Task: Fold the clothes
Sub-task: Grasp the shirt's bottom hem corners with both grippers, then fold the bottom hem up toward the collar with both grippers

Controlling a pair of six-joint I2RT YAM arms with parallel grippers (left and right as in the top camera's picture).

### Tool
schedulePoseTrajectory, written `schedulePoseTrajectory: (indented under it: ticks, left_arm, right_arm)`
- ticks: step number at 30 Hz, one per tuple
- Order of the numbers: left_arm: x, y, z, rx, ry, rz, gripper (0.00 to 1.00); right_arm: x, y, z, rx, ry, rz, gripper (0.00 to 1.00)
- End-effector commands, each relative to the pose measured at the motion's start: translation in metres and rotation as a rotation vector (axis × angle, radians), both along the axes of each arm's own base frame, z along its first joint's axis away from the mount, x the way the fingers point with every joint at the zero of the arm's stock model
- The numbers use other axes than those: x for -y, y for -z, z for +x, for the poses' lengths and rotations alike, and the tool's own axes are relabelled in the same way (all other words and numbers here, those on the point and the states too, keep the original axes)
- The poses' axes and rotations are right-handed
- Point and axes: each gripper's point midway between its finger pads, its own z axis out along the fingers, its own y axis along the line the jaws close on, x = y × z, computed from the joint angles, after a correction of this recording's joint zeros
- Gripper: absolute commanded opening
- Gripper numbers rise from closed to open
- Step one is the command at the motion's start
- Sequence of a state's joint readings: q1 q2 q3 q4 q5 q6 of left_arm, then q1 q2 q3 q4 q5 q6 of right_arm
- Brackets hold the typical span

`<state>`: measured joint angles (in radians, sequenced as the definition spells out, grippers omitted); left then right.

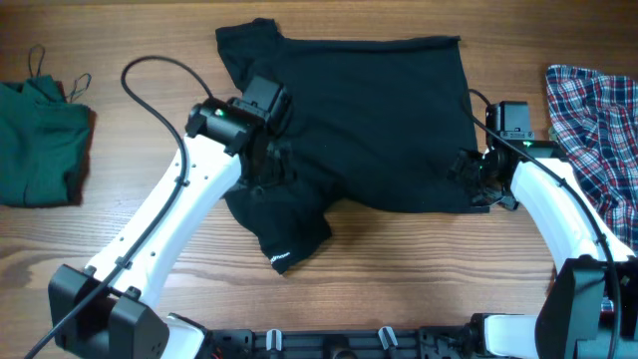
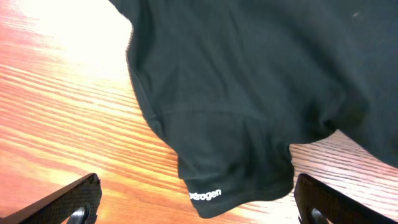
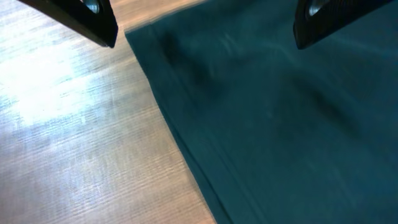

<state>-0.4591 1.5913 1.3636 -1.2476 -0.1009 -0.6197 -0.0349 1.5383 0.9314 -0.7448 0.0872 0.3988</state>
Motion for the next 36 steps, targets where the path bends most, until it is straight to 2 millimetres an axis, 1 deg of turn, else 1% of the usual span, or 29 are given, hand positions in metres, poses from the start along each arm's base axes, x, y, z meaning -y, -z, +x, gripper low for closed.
schedulePoseTrajectory:
  ticks: [1,2,5,6,8,11,12,17,20,22,24,26,28,30,31,33,34,36]
  left_arm:
    - [0.005,0.033,-0.013,-0.061,-0.082,-0.063,1.00]
    - [0.006,0.041,-0.013,-0.066,-0.086,-0.079,1.00]
    - [0.000,0.063,-0.018,-0.082,-0.112,-0.088,1.00]
    - [-0.002,0.068,-0.021,-0.092,-0.134,-0.088,1.00]
    - [0.001,0.077,-0.027,-0.112,-0.136,-0.114,1.00]
    - [0.007,0.088,-0.033,-0.132,-0.134,-0.153,1.00]
    - [0.006,0.091,-0.037,-0.142,-0.156,-0.152,1.00]
    - [0.000,0.104,-0.054,-0.196,-0.214,-0.137,1.00]
    - [-0.004,0.119,-0.065,-0.216,-0.242,-0.135,1.00]
    - [-0.001,0.127,-0.069,-0.220,-0.240,-0.160,1.00]
    - [-0.001,0.131,-0.074,-0.234,-0.241,-0.165,1.00]
    - [-0.001,0.131,-0.075,-0.234,-0.240,-0.164,1.00]
    - [0.000,0.131,-0.074,-0.234,-0.240,-0.169,0.99]
    - [0.006,0.130,-0.078,-0.253,-0.232,-0.198,0.97]
    - [0.010,0.130,-0.078,-0.257,-0.224,-0.212,0.94]
    - [0.017,0.129,-0.078,-0.248,-0.201,-0.223,0.81]
    - [0.019,0.129,-0.079,-0.247,-0.193,-0.223,0.77]
    - [0.021,0.129,-0.078,-0.242,-0.185,-0.226,0.77]
  right_arm:
    - [0.001,0.013,-0.003,-0.011,-0.029,-0.010,0.93]
    - [0.001,0.015,-0.003,-0.007,-0.031,-0.011,0.95]
    - [0.003,0.017,-0.001,0.007,-0.040,-0.025,0.95]
    - [0.006,0.018,-0.002,0.006,-0.008,-0.035,0.95]
    - [0.007,0.020,-0.004,0.001,0.008,-0.037,0.95]
    - [0.006,0.030,-0.016,-0.028,0.014,-0.033,0.96]
    - [0.006,0.032,-0.019,-0.037,0.014,-0.030,0.96]
    - [0.004,0.033,-0.020,-0.038,0.030,-0.019,0.95]
    - [0.004,0.034,-0.021,-0.040,0.030,-0.019,0.95]
    - [0.004,0.037,-0.022,-0.041,0.030,-0.019,0.95]
    - [0.004,0.040,-0.024,-0.042,0.030,-0.019,0.92]
    - [0.004,0.047,-0.027,-0.044,0.030,-0.019,0.90]
    - [0.004,0.050,-0.030,-0.046,0.031,-0.019,0.85]
    - [0.004,0.053,-0.035,-0.059,0.037,-0.017,0.83]
    - [0.004,0.054,-0.036,-0.062,0.037,-0.017,0.83]
    - [0.004,0.054,-0.035,-0.061,0.038,-0.017,0.80]
    - [0.004,0.054,-0.036,-0.062,0.037,-0.017,0.78]
    - [0.002,0.054,-0.036,-0.061,0.036,-0.009,0.73]
